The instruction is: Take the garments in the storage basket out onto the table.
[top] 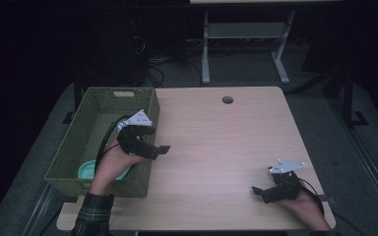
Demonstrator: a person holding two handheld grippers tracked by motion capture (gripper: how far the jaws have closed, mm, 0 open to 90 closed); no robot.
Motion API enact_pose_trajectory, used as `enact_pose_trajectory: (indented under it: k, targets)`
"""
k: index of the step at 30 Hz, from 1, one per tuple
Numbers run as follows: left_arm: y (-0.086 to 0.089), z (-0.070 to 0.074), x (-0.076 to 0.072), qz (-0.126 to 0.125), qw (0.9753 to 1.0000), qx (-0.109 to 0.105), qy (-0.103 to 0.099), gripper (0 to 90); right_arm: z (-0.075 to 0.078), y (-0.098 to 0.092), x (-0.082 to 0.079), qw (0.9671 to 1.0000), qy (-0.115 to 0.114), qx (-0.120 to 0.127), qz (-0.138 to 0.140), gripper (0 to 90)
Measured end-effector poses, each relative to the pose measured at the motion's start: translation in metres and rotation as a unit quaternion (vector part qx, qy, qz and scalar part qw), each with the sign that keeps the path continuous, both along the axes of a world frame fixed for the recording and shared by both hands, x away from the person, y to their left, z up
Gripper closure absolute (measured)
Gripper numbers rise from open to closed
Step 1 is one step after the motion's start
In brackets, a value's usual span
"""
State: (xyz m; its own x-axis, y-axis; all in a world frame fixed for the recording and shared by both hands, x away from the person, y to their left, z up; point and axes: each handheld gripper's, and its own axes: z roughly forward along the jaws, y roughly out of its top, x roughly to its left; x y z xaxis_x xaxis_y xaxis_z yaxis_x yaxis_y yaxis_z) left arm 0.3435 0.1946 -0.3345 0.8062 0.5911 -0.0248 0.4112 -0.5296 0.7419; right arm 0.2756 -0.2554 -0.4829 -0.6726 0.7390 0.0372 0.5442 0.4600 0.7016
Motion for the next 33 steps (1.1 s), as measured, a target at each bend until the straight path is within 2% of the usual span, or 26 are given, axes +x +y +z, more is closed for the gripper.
enact_pose_trajectory:
  k: [14, 26, 33]
  targets:
    - [0.031, 0.006, 0.000, 0.031, 0.9995, 0.002, -0.002, 14.6, 0.000, 0.000, 0.000, 1.0000, -0.002, 0.000, 0.001, 1.4]
    - [0.055, 0.006, 0.000, 0.054, 0.9986, 0.004, 0.003, 17.3, 0.000, 0.000, 0.000, 1.0000, -0.003, 0.000, 0.002, 1.4]
    - [0.073, 0.002, 0.001, 0.061, 0.9980, 0.017, -0.002, 19.3, 0.000, 0.000, 0.000, 1.0000, -0.002, -0.001, 0.002, 1.4]
